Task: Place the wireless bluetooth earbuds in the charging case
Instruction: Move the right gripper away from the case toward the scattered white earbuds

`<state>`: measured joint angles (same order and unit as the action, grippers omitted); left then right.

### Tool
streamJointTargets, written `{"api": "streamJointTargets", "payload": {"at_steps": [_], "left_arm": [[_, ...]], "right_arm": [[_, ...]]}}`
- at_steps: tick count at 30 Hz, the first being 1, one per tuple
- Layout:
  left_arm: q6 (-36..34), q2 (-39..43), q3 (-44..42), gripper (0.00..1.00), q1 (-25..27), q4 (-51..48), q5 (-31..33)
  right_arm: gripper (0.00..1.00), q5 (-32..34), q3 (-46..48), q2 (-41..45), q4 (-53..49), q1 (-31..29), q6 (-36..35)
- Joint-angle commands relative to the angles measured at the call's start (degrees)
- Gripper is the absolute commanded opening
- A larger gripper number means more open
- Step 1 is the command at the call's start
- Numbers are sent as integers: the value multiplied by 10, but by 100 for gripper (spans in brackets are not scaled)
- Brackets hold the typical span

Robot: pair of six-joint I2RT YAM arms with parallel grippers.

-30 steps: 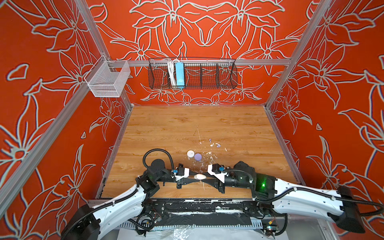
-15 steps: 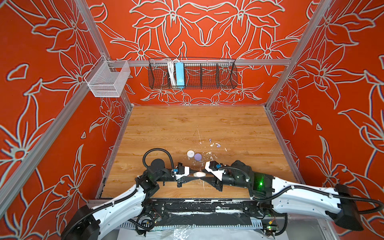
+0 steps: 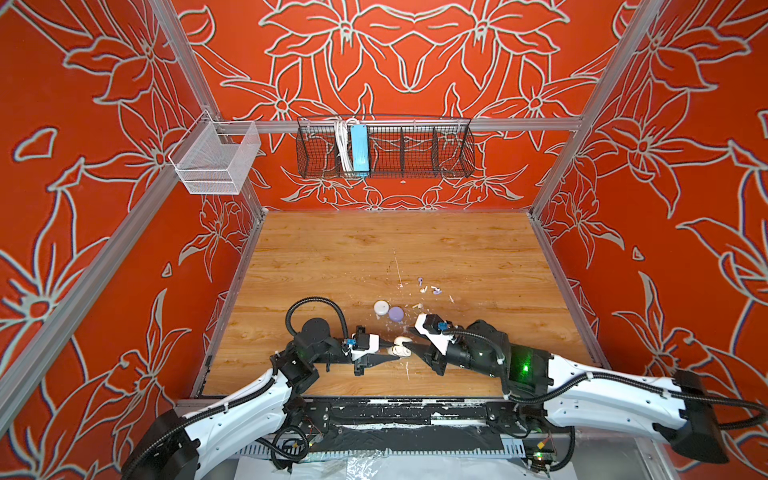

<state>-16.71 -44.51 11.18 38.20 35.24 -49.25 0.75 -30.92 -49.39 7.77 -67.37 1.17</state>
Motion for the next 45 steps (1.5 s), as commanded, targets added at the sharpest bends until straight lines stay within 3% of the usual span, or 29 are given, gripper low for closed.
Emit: {"api": "streamJointTargets", "payload": {"at_steps": [1, 6, 10, 14, 17, 19, 22, 24, 28, 31, 38, 45], "left_arm": [[-5, 4, 13, 0, 4, 16, -31], [18, 4, 6, 0, 2, 24, 25], [83, -12, -24, 0, -24, 113, 56], [155, -37, -50, 0, -50, 205, 91], [184, -58, -42, 0, -54, 218, 119], [185, -80, -31, 0, -54, 218, 149], [232, -131, -39, 0, -55, 301, 271], [260, -166, -37, 0, -68, 355, 296], [285, -203, -19, 0, -95, 390, 236], [326, -219, -46, 0, -98, 460, 257], [272, -176, -40, 0, -98, 375, 239], [263, -146, -14, 0, -90, 297, 201]], "right_arm": [[45, 40, -9, 8, 10, 5, 10], [55, 59, -6, 16, 9, 5, 19], [61, 98, -22, 13, -10, 6, 48], [76, 162, -54, -5, -34, 10, 92], [90, 197, -96, -29, -66, 31, 135], [93, 229, -144, -51, -113, 54, 163], [90, 273, -212, -75, -208, 95, 205], [89, 275, -227, -73, -241, 119, 222], [90, 255, -224, -54, -293, 159, 248], [81, 273, -227, -61, -370, 168, 267], [72, 222, -161, -105, -402, 168, 304], [70, 155, -146, -182, -363, 175, 276]]}}
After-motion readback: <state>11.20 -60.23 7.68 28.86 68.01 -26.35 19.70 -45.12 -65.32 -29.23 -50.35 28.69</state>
